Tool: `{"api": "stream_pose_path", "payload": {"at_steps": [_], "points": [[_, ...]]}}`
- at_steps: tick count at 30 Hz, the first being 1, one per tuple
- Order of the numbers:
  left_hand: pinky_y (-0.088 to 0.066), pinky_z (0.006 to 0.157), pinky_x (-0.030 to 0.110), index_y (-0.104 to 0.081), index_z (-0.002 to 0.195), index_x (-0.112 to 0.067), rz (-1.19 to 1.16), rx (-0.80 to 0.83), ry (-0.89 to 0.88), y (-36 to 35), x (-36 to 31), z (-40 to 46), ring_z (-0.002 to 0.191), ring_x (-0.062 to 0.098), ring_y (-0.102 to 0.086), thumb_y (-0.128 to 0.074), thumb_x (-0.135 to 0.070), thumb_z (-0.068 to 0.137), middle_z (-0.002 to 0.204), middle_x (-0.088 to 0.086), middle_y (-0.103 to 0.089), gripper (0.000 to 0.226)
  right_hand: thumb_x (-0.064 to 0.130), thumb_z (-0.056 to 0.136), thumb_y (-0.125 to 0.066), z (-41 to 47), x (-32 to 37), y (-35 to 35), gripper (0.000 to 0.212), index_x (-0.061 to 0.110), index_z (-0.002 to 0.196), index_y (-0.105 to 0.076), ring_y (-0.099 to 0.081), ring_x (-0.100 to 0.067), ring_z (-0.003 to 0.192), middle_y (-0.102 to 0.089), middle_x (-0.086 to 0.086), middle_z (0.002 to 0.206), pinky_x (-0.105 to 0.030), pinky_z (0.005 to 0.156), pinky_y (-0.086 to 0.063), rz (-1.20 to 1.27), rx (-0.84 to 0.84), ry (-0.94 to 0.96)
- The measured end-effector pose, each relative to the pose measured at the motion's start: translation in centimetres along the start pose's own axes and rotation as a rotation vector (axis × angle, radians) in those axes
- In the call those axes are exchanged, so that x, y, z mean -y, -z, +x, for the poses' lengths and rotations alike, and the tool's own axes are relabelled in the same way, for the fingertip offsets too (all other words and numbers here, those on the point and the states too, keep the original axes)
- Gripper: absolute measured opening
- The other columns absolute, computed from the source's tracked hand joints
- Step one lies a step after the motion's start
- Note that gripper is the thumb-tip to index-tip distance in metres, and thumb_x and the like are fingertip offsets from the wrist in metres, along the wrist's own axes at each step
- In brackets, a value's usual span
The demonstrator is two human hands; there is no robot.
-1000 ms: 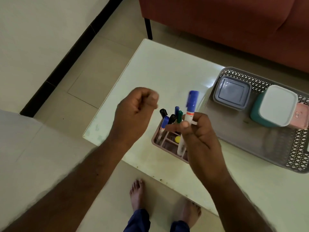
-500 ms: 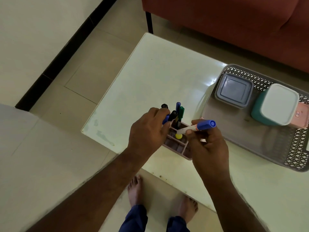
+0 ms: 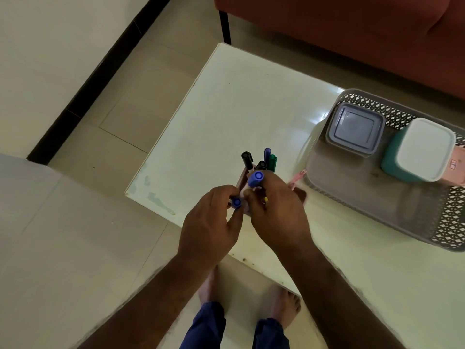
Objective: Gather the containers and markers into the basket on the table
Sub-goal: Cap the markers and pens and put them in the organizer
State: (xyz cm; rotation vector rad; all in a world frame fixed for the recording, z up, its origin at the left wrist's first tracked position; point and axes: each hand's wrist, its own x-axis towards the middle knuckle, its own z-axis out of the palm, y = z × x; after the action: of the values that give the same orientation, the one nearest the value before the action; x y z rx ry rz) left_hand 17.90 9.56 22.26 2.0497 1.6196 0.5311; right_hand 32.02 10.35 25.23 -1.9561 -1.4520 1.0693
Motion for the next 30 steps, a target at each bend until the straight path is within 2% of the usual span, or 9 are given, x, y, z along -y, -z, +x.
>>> {"api": "stream_pose_path", "payload": {"at_steps": [6, 11, 14, 16, 18, 20, 24, 27, 30], "points": [[-0.042, 0.069, 0.013, -0.06, 0.11, -0.013, -0.001, -0.023, 0.028, -0.3, -0.1, -0.3, 0.078, 0.009, -0.061, -0.078, -0.027, 0.082, 0.099, -0.001, -0.069, 0.035, 0.018, 0.097, -0.053, 1.1, -0.2, -1.1, 0.017, 0.022, 0.111, -0.061, -0.063, -0.016, 0.091, -0.067, 0.004, 0.104, -0.028, 0.075, -0.049, -0.167, 0.107, 0.008], [-0.044, 0.068, 0.015, -0.054, 0.119, -0.016, -0.017, -0.03, 0.065, -0.2, 0.1, -0.4, 0.081, 0.004, -0.055, -0.073, -0.039, 0.081, 0.107, 0.0, -0.067, 0.048, 0.017, 0.097, -0.055, 1.4, -0.4, -0.9, 0.017, 0.022, 0.111, -0.062, -0.066, -0.012, 0.09, -0.069, 0.004, 0.104, -0.028, 0.084, -0.055, -0.099, 0.116, -0.038], [-0.047, 0.069, 0.017, -0.051, 0.125, -0.017, -0.041, -0.004, 0.115, -0.1, 0.2, -0.3, 0.085, 0.004, -0.057, -0.07, -0.046, 0.079, 0.115, -0.002, -0.064, 0.057, 0.019, 0.096, -0.06, 0.8, -0.8, -0.9, 0.024, 0.027, 0.119, -0.058, -0.068, -0.008, 0.09, -0.07, 0.007, 0.108, -0.033, 0.086, -0.059, -0.005, 0.047, -0.082], [-0.046, 0.069, 0.012, -0.049, 0.127, -0.018, -0.047, 0.007, 0.119, 0.0, 0.3, -0.2, 0.086, 0.004, -0.057, -0.072, -0.046, 0.079, 0.117, -0.003, -0.062, 0.06, 0.018, 0.096, -0.061, 0.4, -0.8, -0.5, 0.028, 0.025, 0.122, -0.057, -0.065, -0.002, 0.083, -0.07, 0.008, 0.111, -0.026, 0.083, -0.058, 0.042, -0.034, -0.089], [-0.041, 0.069, 0.006, -0.048, 0.128, -0.018, -0.044, 0.013, 0.113, 0.0, 0.3, 0.0, 0.086, 0.003, -0.056, -0.076, -0.042, 0.079, 0.119, -0.004, -0.061, 0.061, 0.018, 0.096, -0.059, 0.0, -0.6, 0.0, 0.021, 0.026, 0.116, -0.058, -0.063, 0.003, 0.077, -0.07, 0.009, 0.105, -0.017, 0.076, -0.055, 0.094, -0.122, -0.085], [-0.042, 0.068, 0.008, -0.048, 0.128, -0.018, -0.051, 0.017, 0.115, -0.1, 0.3, 0.3, 0.086, 0.004, -0.057, -0.076, -0.041, 0.08, 0.12, -0.004, -0.06, 0.061, 0.019, 0.098, -0.057, -0.2, -0.4, 0.5, 0.015, 0.031, 0.106, -0.054, -0.064, 0.004, 0.077, -0.068, 0.012, 0.098, -0.012, 0.074, -0.053, 0.144, -0.171, -0.093], [-0.044, 0.07, 0.009, -0.048, 0.129, -0.018, -0.062, 0.012, 0.096, -0.2, 0.1, 1.0, 0.087, 0.004, -0.058, -0.07, -0.044, 0.084, 0.121, -0.004, -0.061, 0.057, 0.022, 0.099, -0.055, 0.0, -0.3, 0.9, 0.014, 0.034, 0.103, -0.051, -0.059, 0.01, 0.073, -0.065, 0.015, 0.097, 0.001, 0.067, -0.043, 0.114, -0.204, -0.085], [-0.051, 0.07, 0.014, -0.05, 0.126, -0.023, -0.227, -0.037, 0.145, 0.2, -0.4, 1.2, 0.09, 0.003, -0.062, -0.053, -0.058, 0.088, 0.116, -0.012, -0.061, 0.052, 0.024, 0.099, -0.057, -0.5, -0.4, 1.6, 0.012, 0.035, 0.102, -0.055, -0.063, 0.007, 0.078, -0.068, 0.015, 0.095, -0.001, 0.067, -0.046, 0.099, -0.261, -0.067], [-0.055, 0.079, 0.032, -0.058, 0.112, -0.032, -0.587, -0.156, 0.372, 0.5, 0.2, 2.1, 0.094, 0.012, -0.065, -0.038, -0.056, 0.092, 0.104, -0.011, -0.066, 0.037, 0.029, 0.098, -0.058, -2.1, -1.6, 3.2, 0.007, 0.035, 0.1, -0.06, -0.063, 0.006, 0.079, -0.068, 0.016, 0.089, -0.005, 0.062, -0.047, 0.113, -0.422, -0.113]]}}
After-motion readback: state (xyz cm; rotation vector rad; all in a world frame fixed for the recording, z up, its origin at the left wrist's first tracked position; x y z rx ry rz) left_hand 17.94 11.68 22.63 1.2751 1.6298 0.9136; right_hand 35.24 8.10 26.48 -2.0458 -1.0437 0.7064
